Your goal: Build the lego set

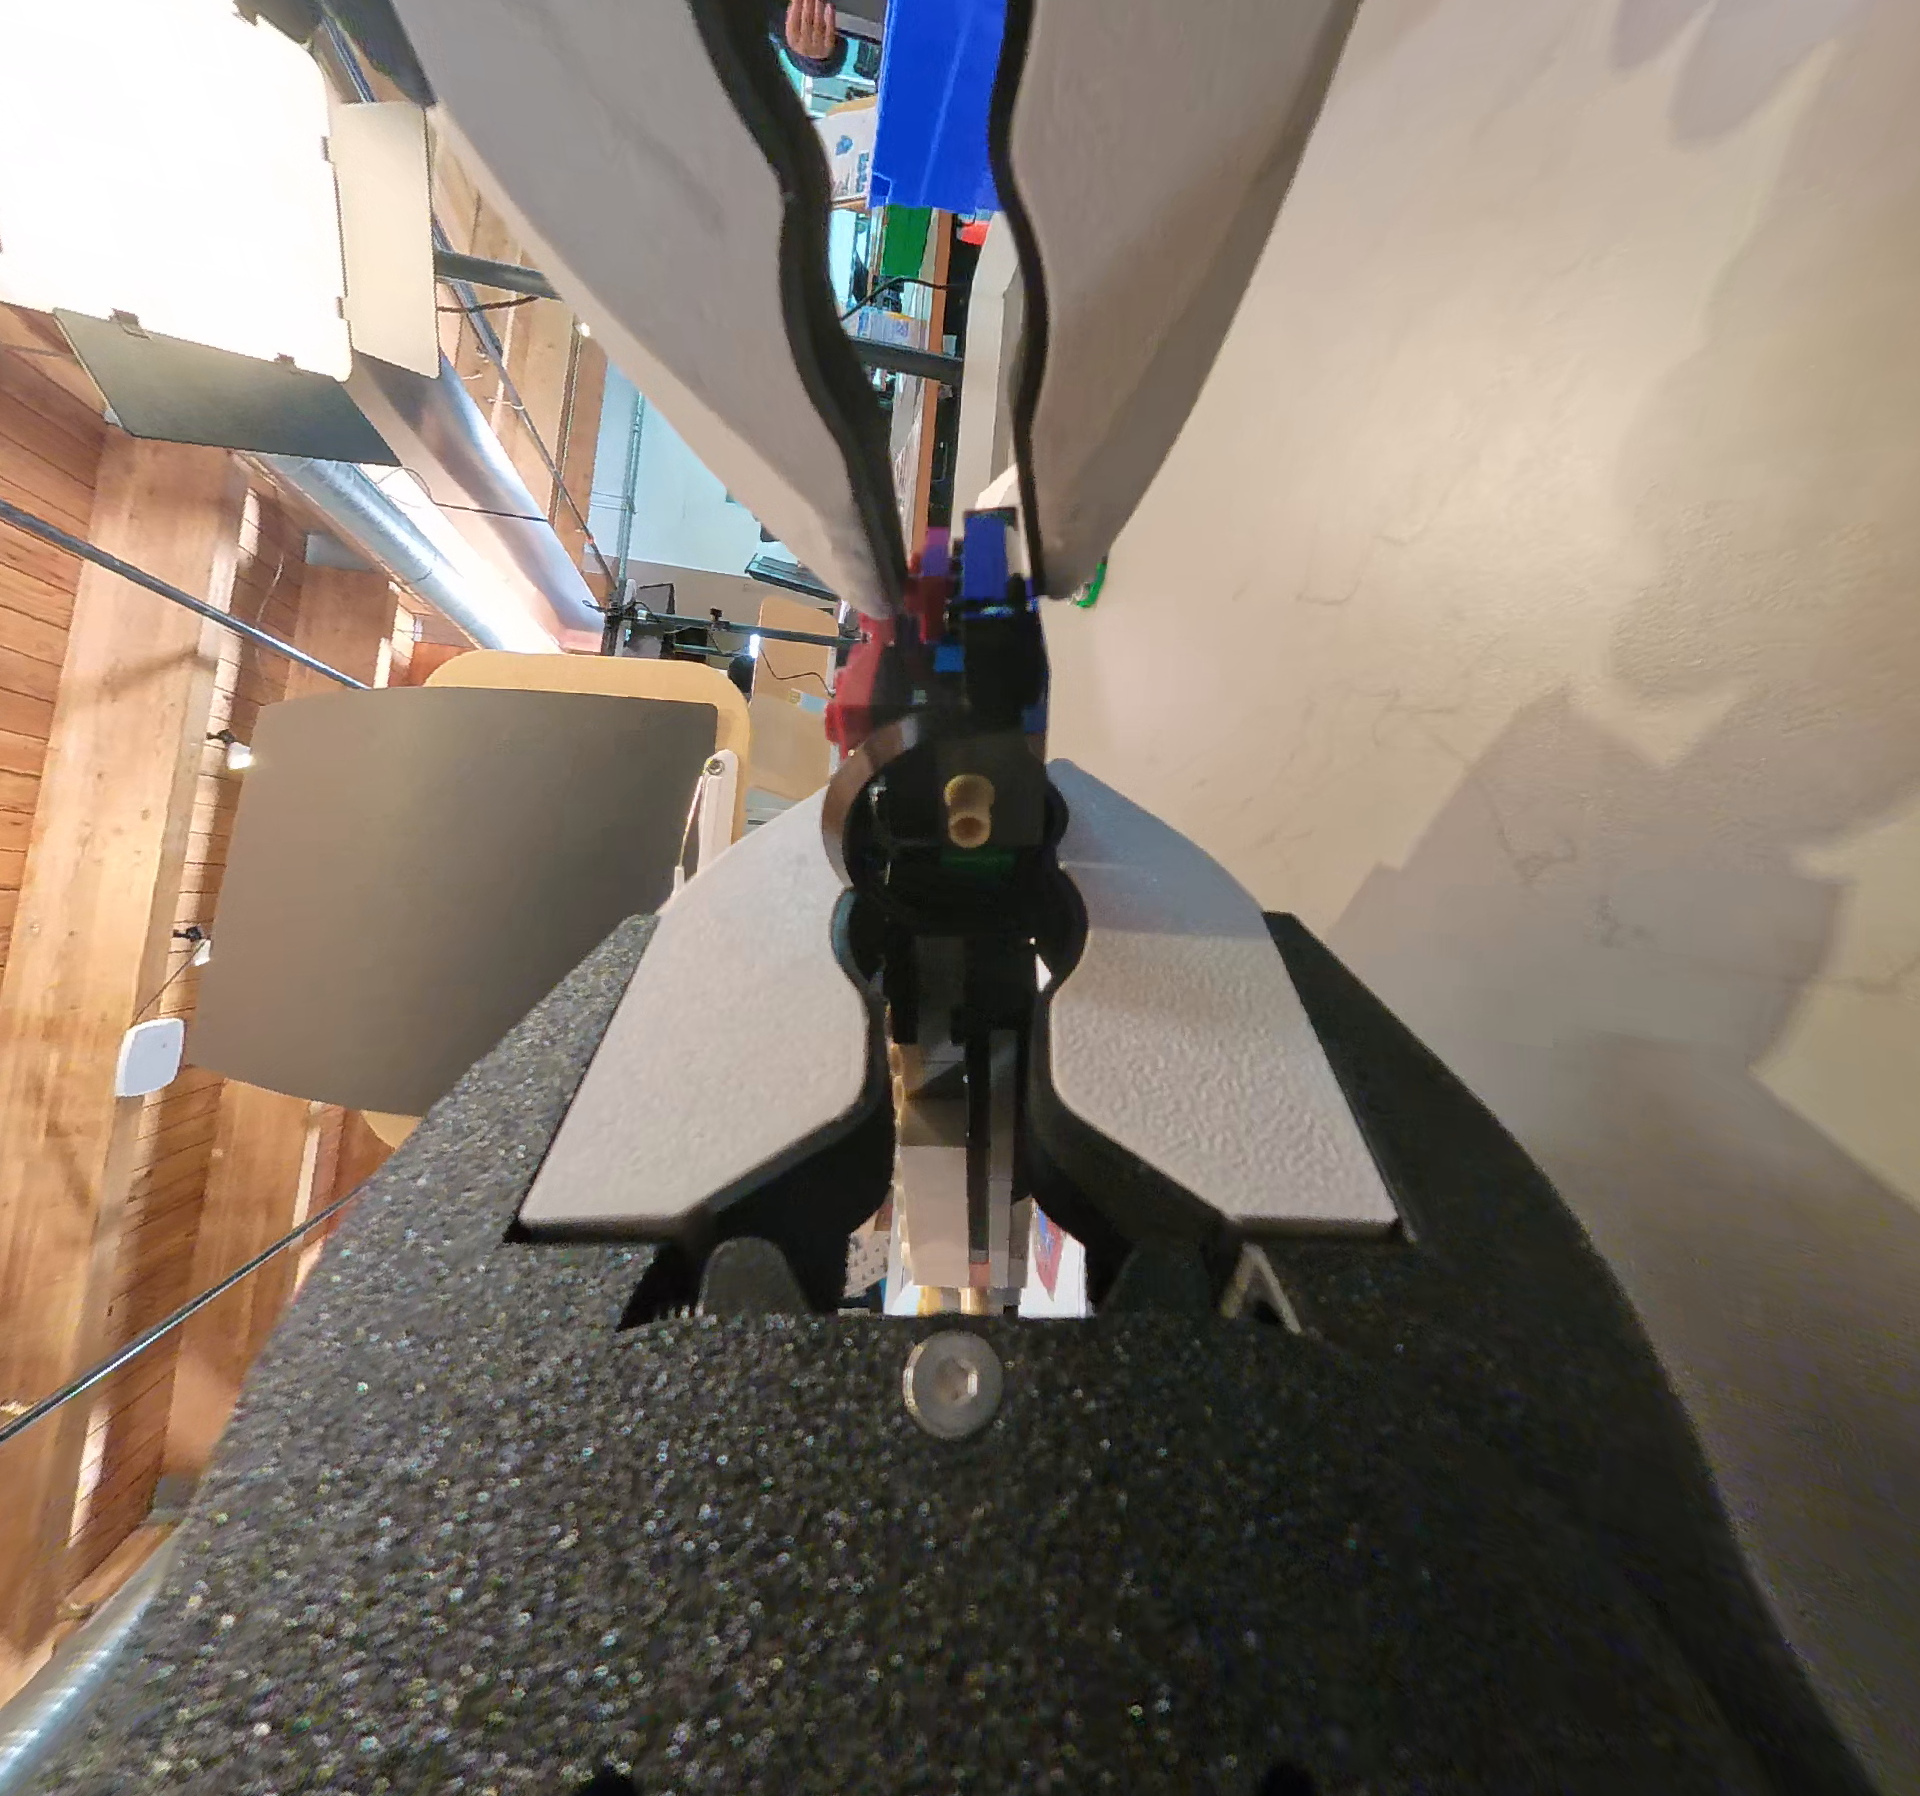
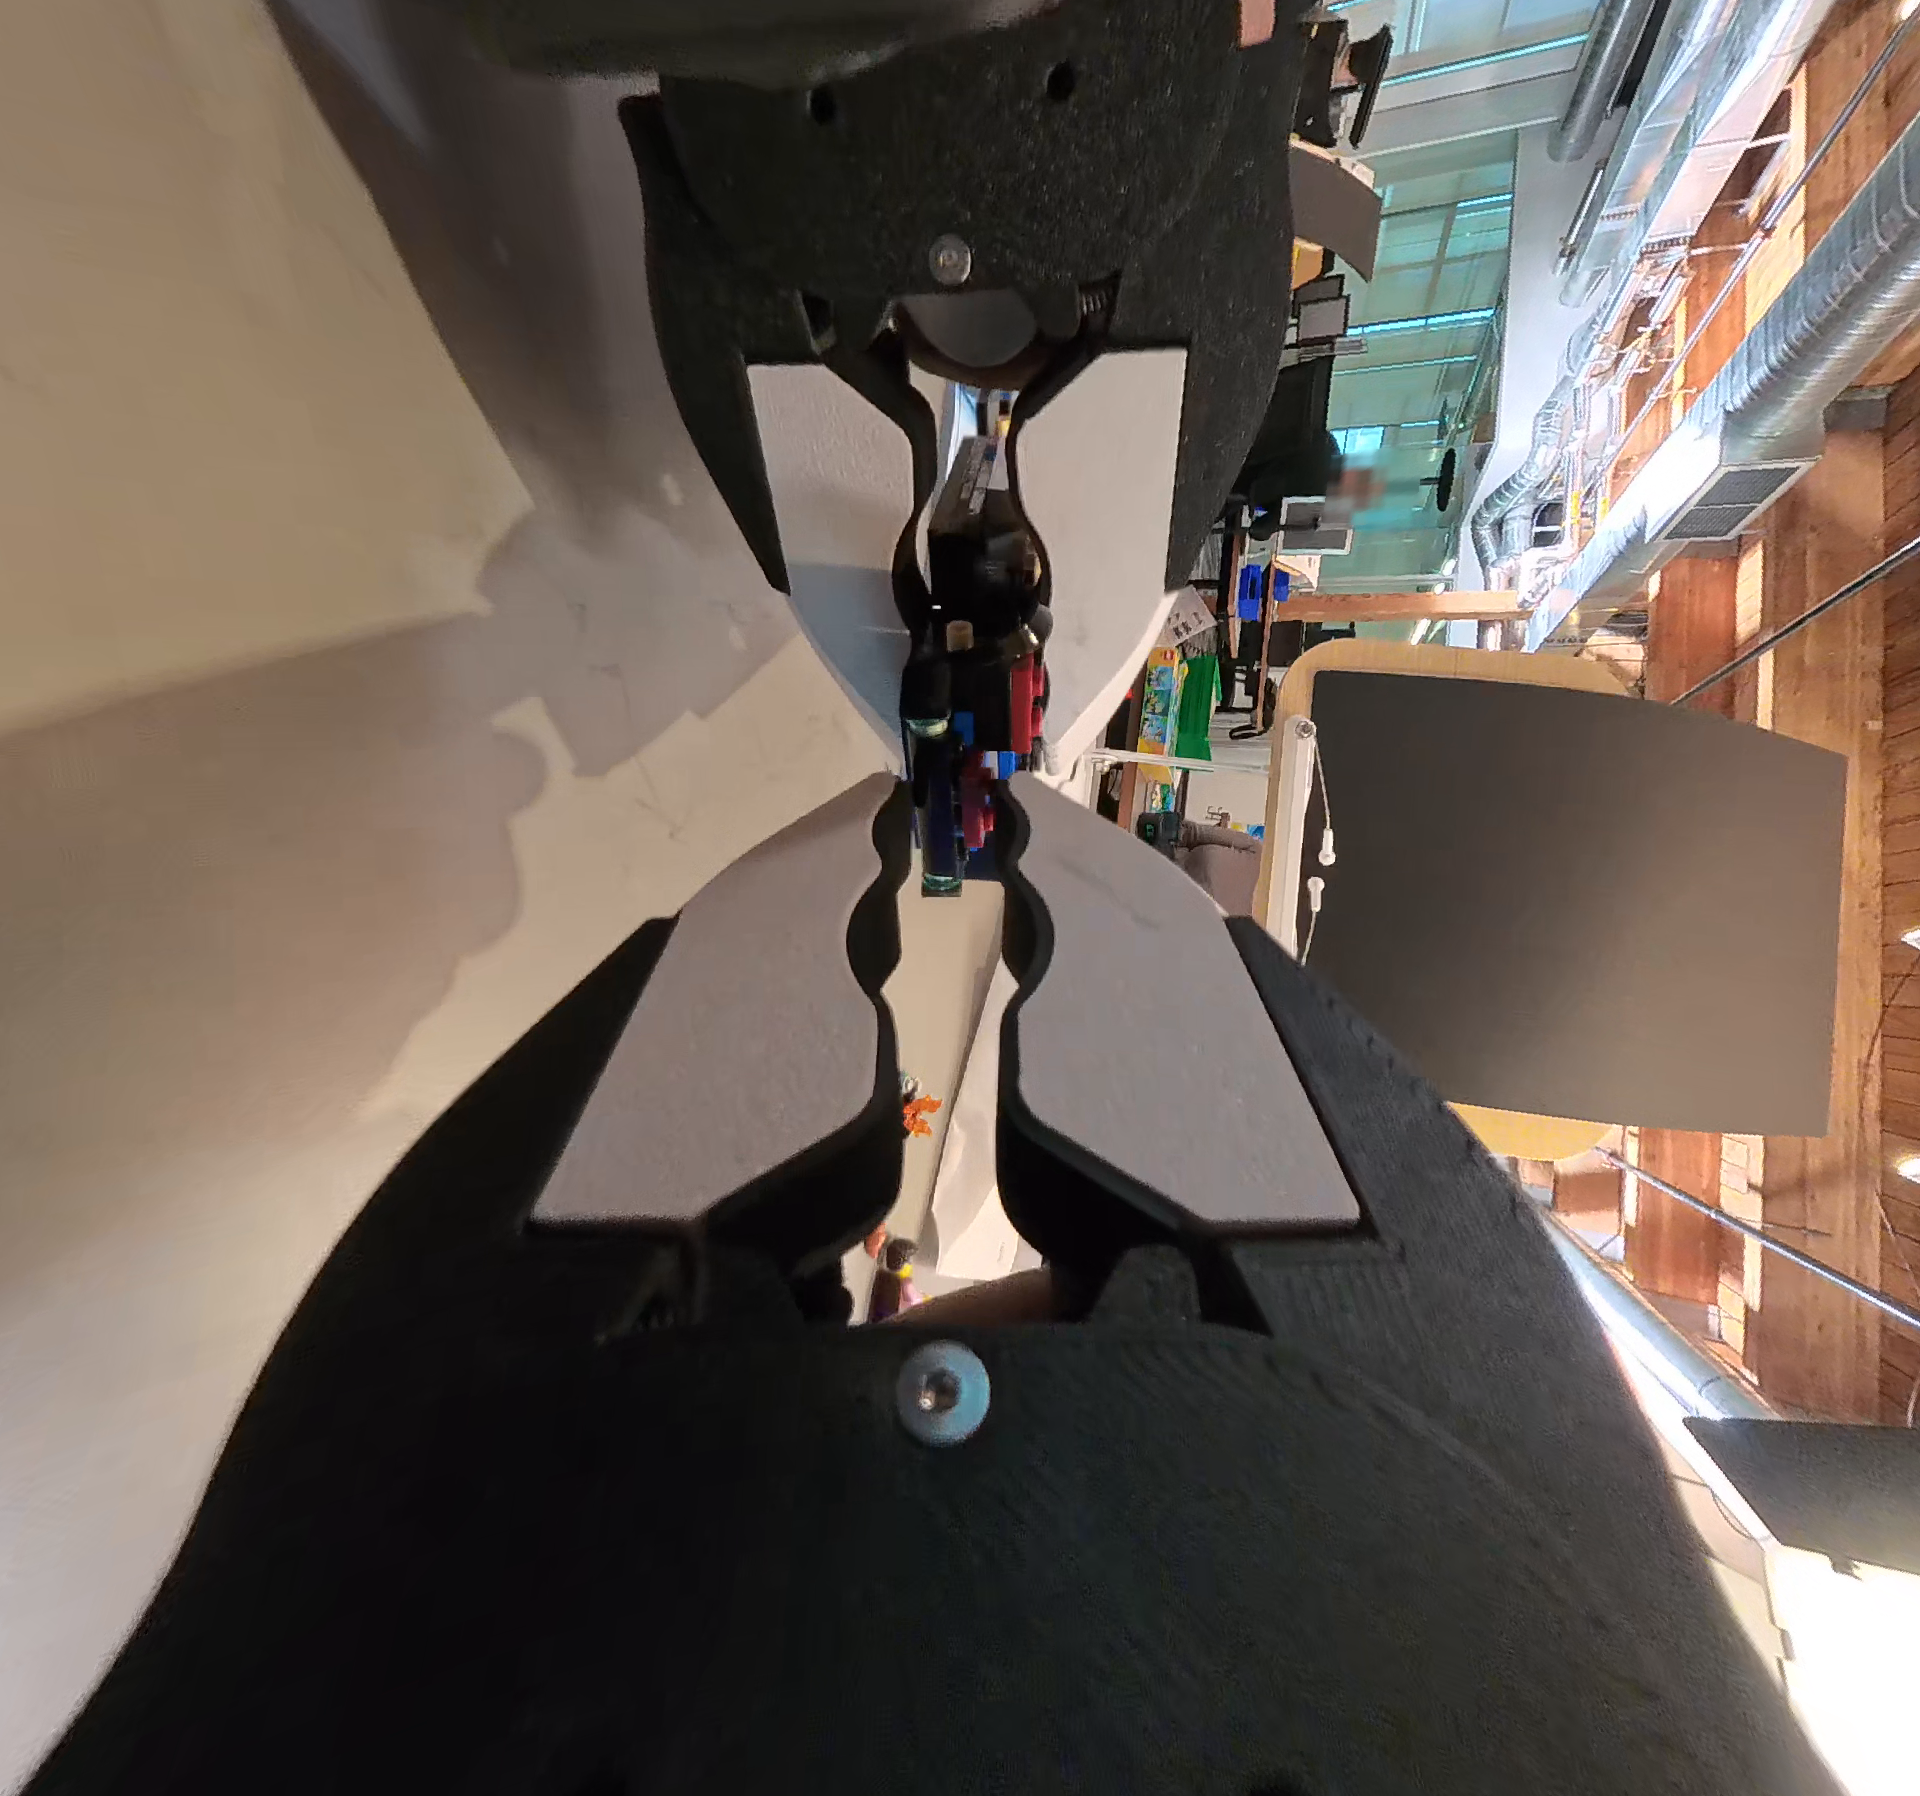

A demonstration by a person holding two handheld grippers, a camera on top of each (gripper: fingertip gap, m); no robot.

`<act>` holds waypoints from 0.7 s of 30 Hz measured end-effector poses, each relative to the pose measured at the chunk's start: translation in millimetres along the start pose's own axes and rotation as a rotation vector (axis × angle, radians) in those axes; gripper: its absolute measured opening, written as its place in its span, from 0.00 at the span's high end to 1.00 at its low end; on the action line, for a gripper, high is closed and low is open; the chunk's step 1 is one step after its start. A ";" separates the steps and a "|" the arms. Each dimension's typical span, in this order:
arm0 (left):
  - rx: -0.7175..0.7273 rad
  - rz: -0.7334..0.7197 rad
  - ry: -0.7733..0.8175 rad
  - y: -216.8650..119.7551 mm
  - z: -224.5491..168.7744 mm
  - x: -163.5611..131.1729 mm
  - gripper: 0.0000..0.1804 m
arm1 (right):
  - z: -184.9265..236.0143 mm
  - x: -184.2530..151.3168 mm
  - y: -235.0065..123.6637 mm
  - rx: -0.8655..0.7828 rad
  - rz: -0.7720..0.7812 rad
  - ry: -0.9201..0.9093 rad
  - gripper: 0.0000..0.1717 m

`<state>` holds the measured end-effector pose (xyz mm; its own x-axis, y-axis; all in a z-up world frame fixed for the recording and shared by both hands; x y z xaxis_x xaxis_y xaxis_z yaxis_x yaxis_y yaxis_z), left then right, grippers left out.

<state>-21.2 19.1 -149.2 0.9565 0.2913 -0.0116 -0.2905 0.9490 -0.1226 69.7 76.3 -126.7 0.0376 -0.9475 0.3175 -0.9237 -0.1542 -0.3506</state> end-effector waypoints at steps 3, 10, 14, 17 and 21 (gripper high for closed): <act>0.005 -0.004 0.009 -0.8 0.5 0.9 0.86 | 0.5 0.4 0.1 0.002 0.009 -0.004 0.91; -0.011 -0.022 -0.026 -0.5 0.5 0.2 0.86 | 1.1 -1.7 1.5 -0.010 0.000 -0.011 0.92; -0.010 -0.027 -0.028 -0.7 0.3 0.2 0.86 | -0.5 -1.9 1.1 -0.001 -0.010 -0.015 0.92; -0.007 -0.031 -0.039 -0.7 1.4 -0.3 0.86 | -2.6 -2.0 -0.2 0.008 -0.017 -0.012 0.92; -0.004 -0.032 -0.041 -1.1 1.7 -0.6 0.86 | -3.7 -1.3 0.5 0.010 -0.015 -0.024 0.92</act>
Point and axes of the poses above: each gripper's, where its closed fingertips meet, y out along the fingers, x out of its top, z = x × y across the jaws, the point moved 8 cm from there along -y, back along the fingers, and after that the axes turned 12 degrees about y, right-handed, at the moved point
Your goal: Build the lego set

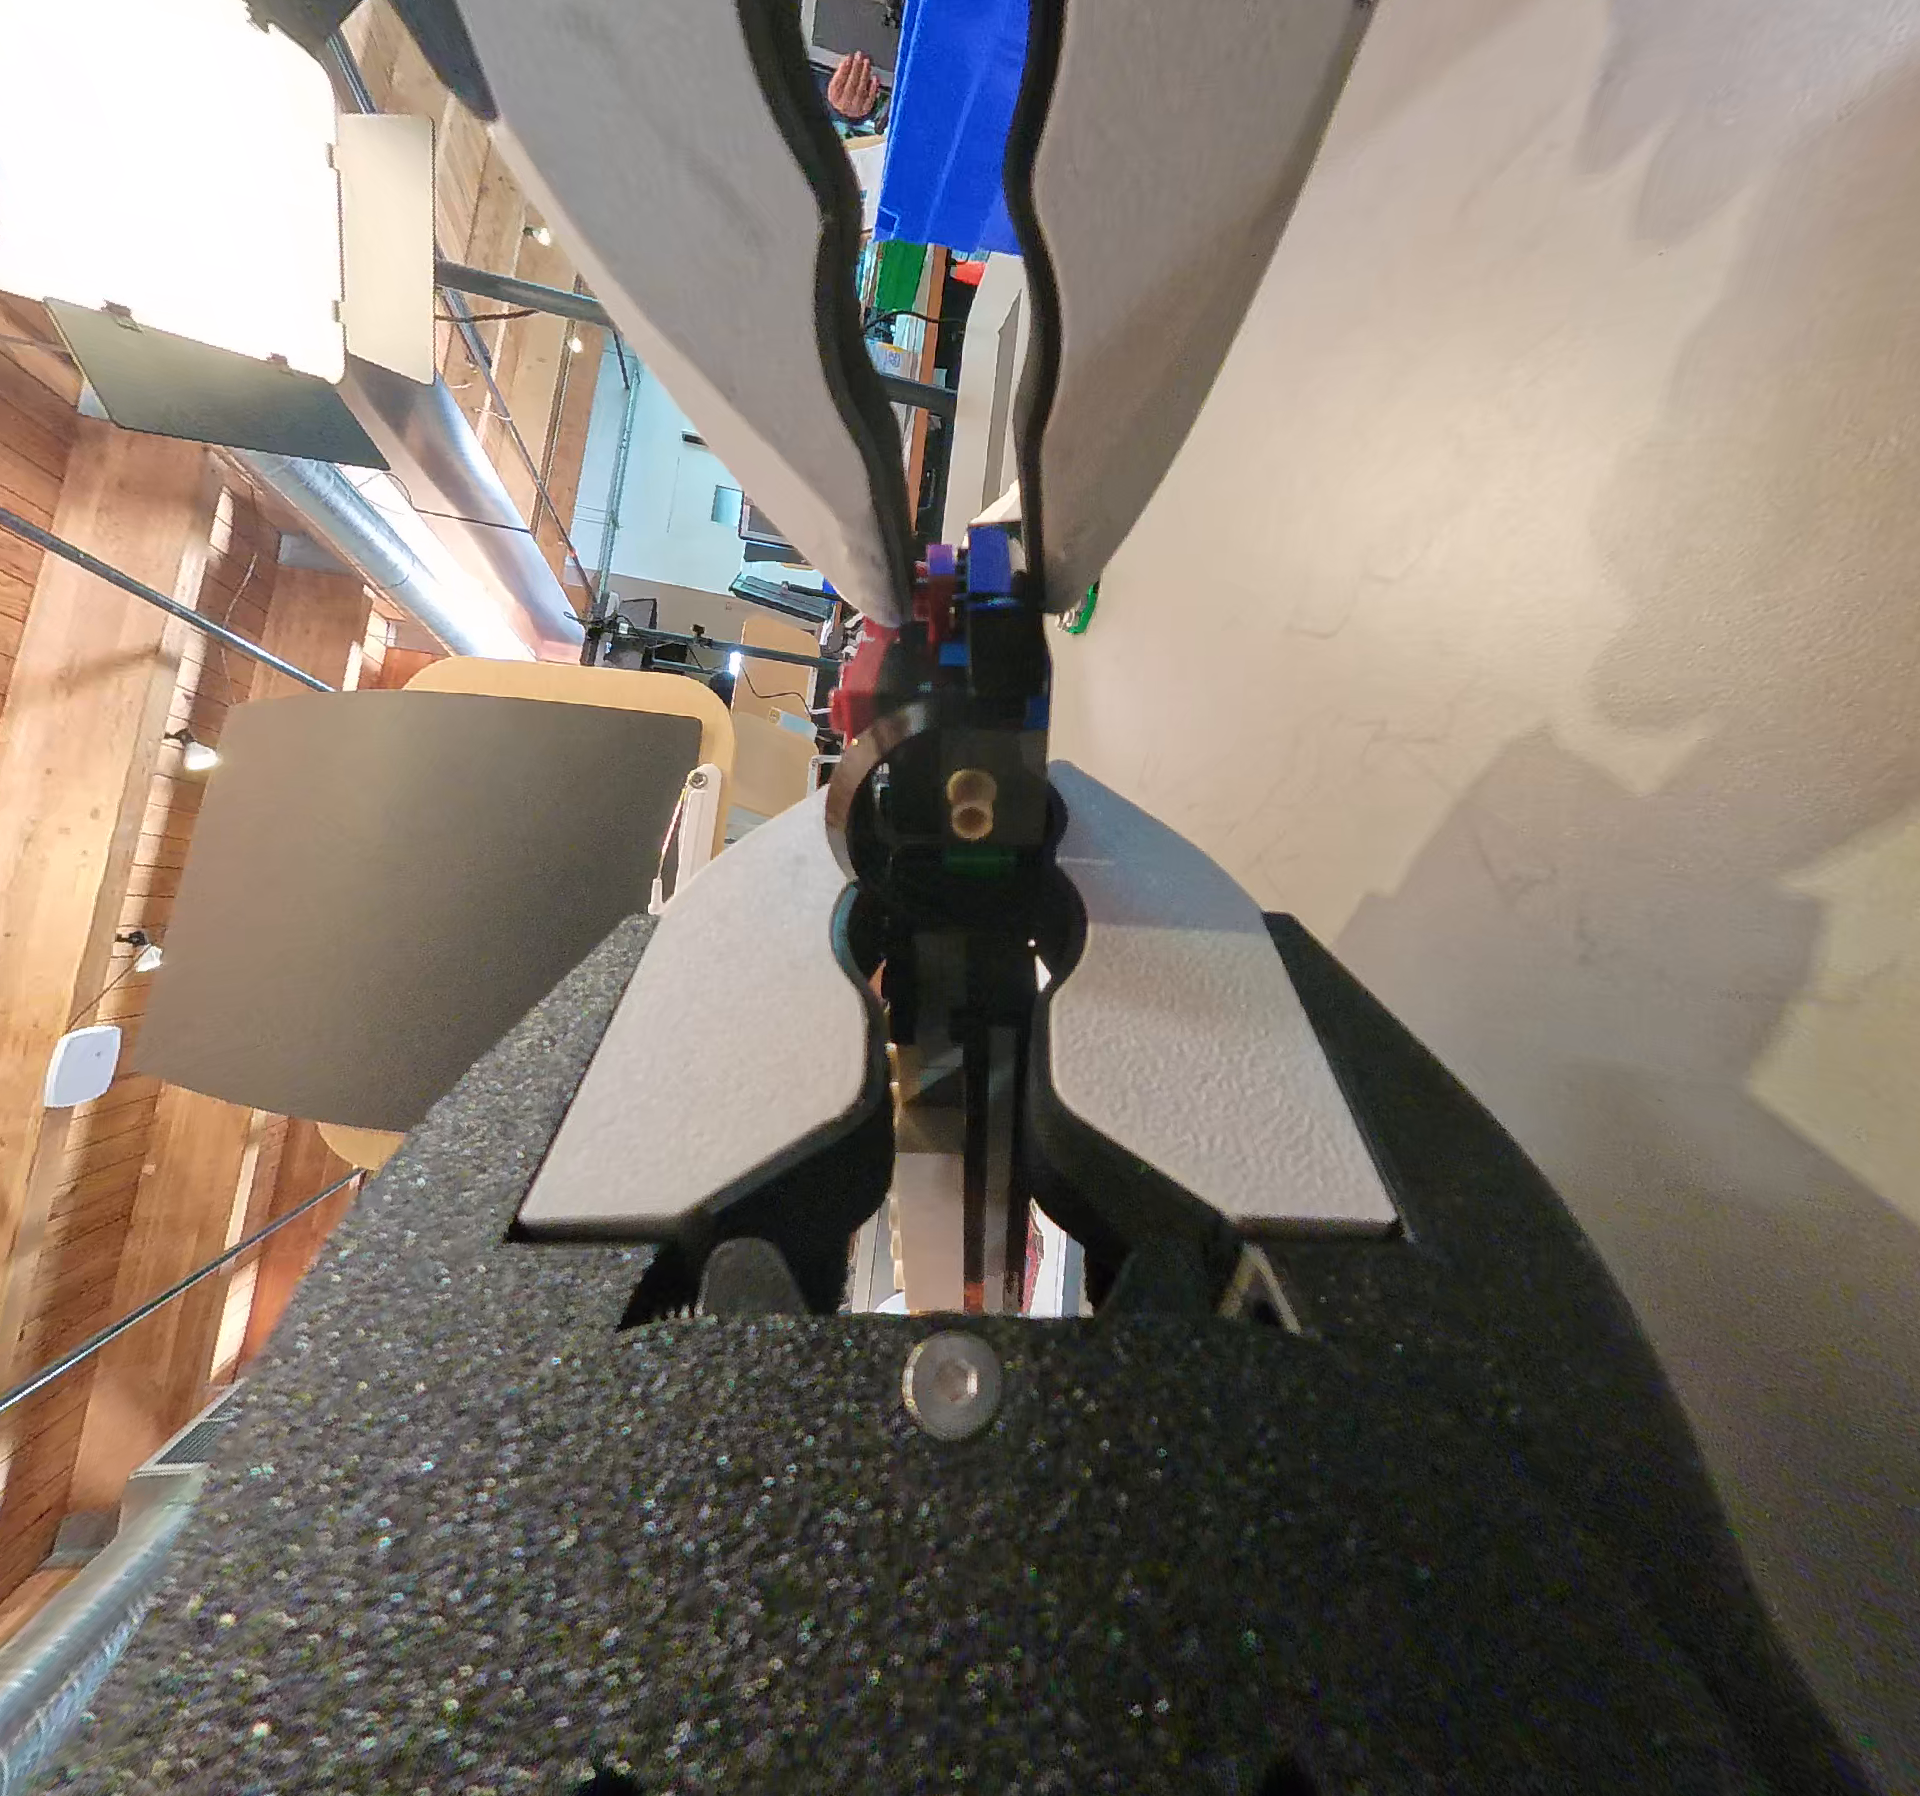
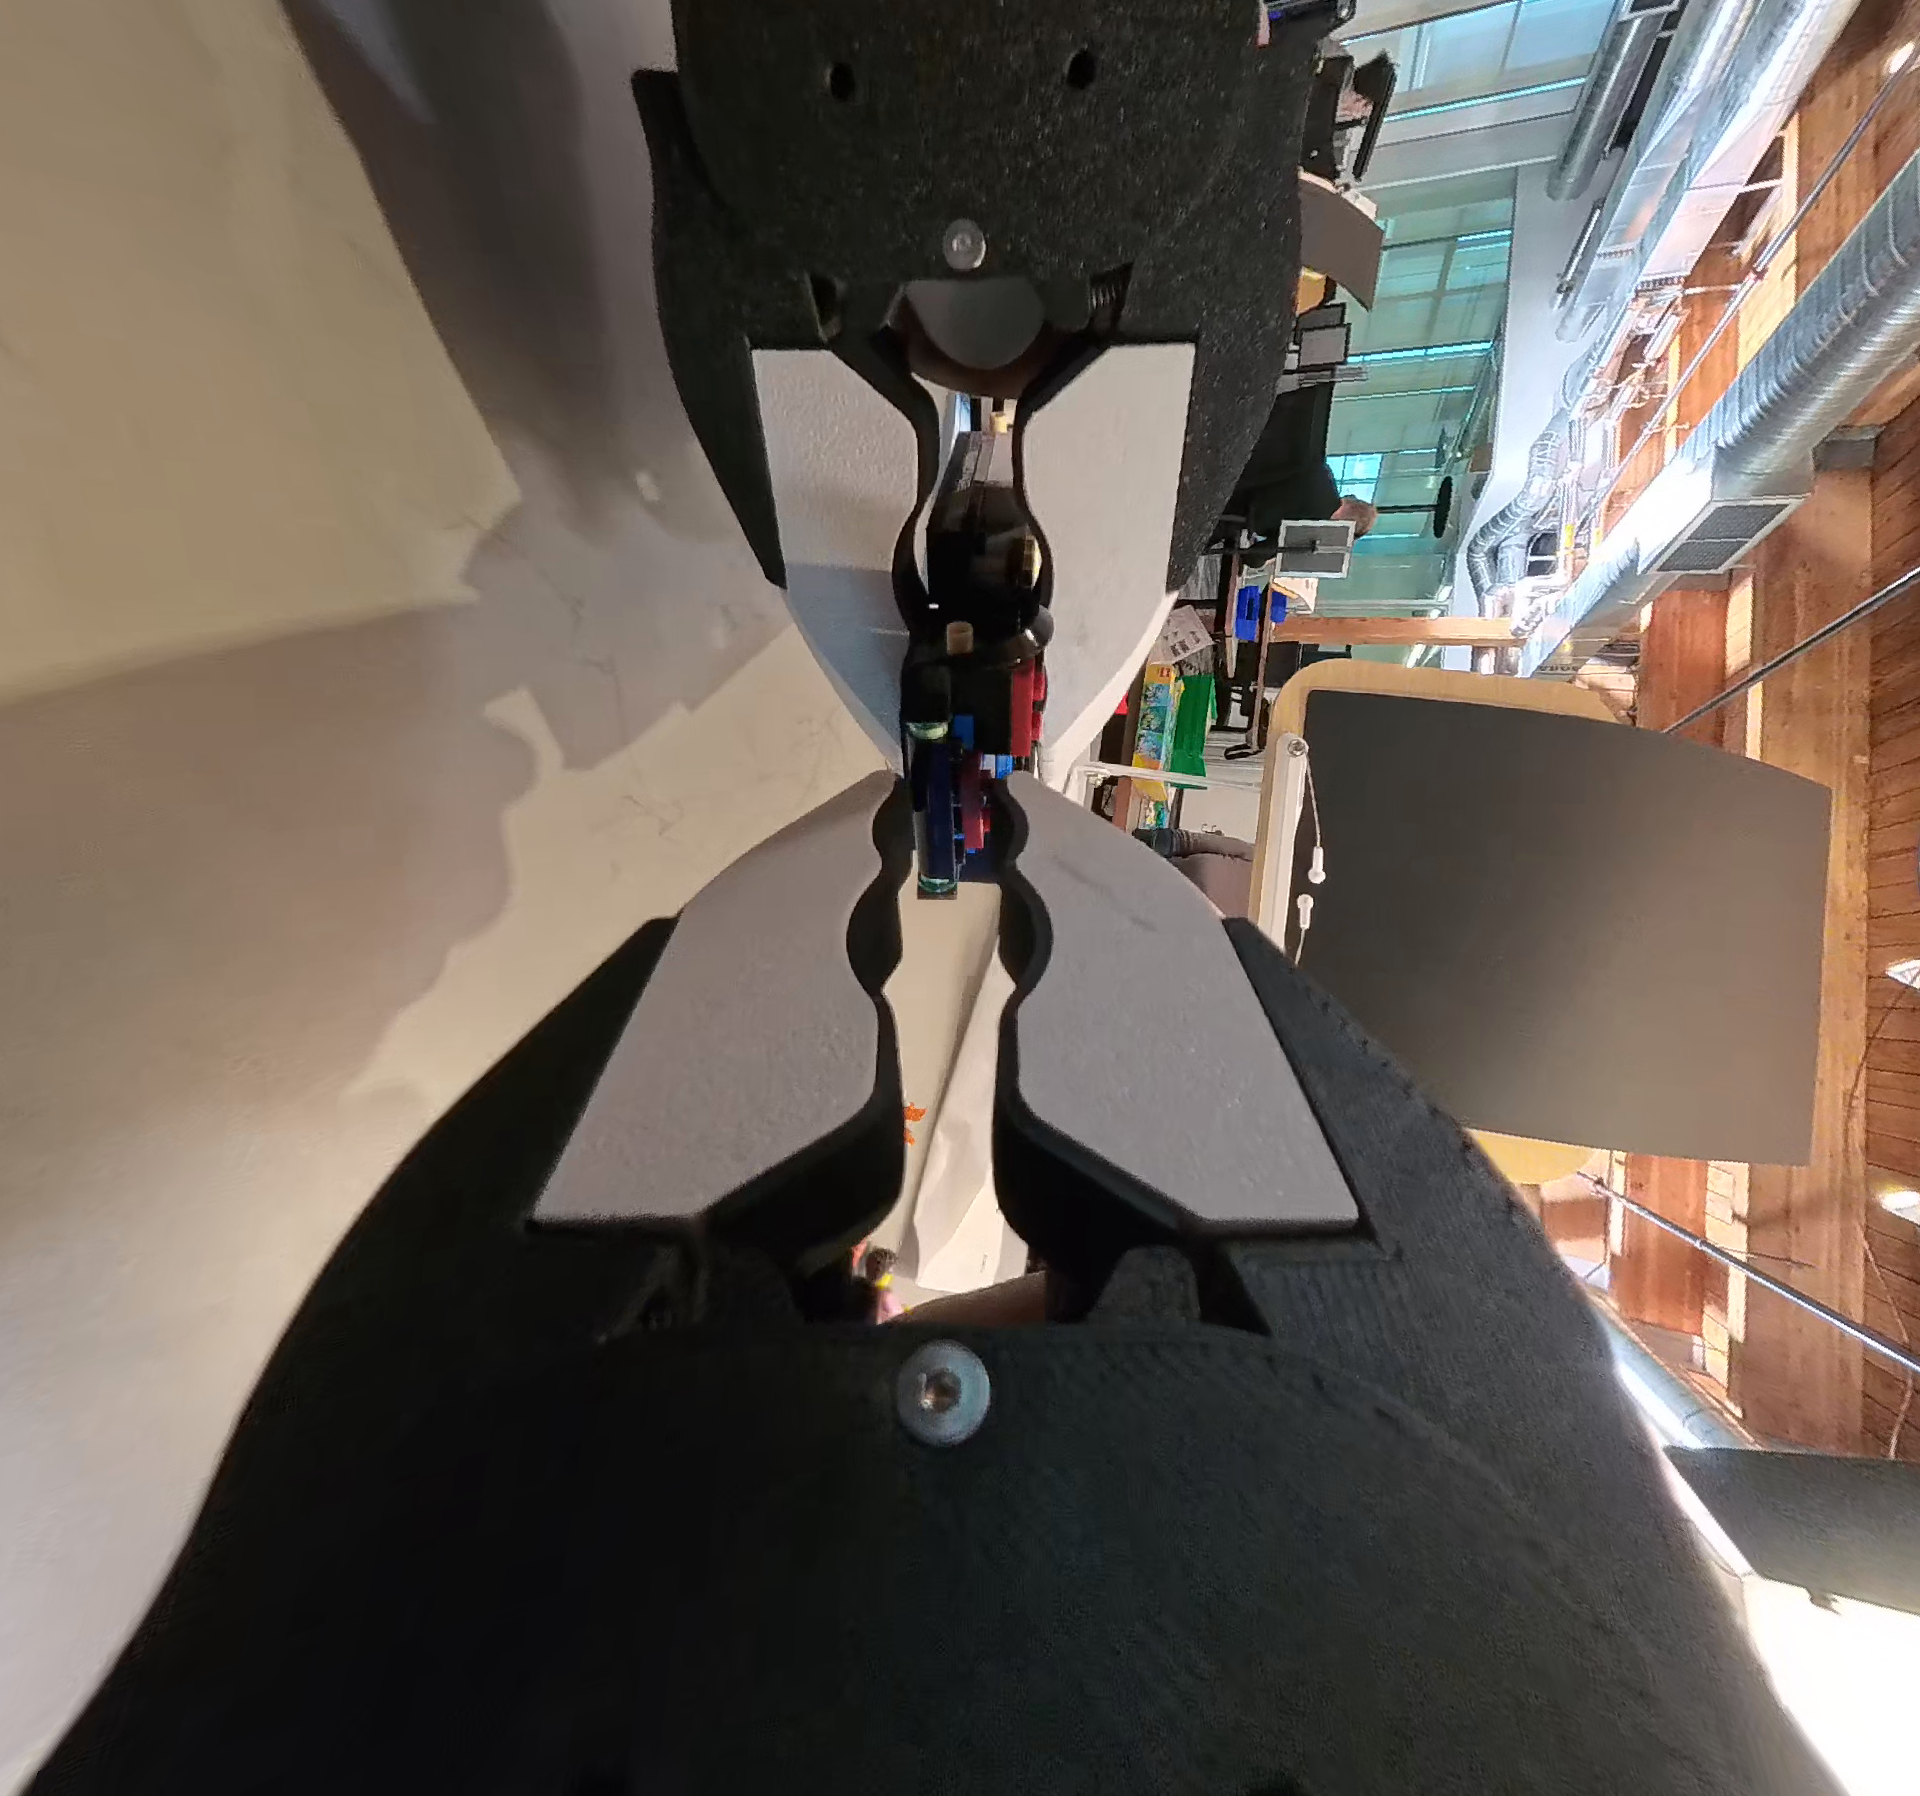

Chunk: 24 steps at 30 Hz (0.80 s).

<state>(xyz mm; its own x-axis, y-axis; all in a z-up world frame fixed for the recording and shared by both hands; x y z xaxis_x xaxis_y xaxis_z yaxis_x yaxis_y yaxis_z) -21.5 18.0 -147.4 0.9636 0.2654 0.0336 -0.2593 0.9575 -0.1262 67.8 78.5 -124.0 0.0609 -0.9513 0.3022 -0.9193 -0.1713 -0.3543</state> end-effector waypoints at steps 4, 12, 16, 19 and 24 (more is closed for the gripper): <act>0.002 -0.003 -0.005 -0.1 0.4 -0.6 0.86 | -0.7 0.2 -0.8 -0.001 0.001 -0.007 0.92; 0.007 -0.008 -0.008 -0.2 0.3 -0.1 0.86 | -1.3 2.9 -1.8 0.003 0.001 -0.024 0.92; 0.013 -0.008 -0.012 -2.0 0.5 -1.7 0.86 | -4.1 3.0 -2.3 0.005 0.006 0.020 0.92; 0.018 -0.009 -0.012 -1.5 1.8 -1.5 0.86 | -3.8 2.0 -2.2 0.004 0.009 0.044 0.92; 0.016 -0.009 -0.004 -0.5 0.7 -0.3 0.86 | -4.2 1.3 -2.0 0.017 0.012 0.061 0.92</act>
Point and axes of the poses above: each gripper's, where its closed fingertips meet, y out along the fingers, x out of its top, z = x × y across the jaws, the point moved 8 cm from there along -y, back along the fingers, and after that the axes turned 12 degrees about y, right-handed, at the moved point
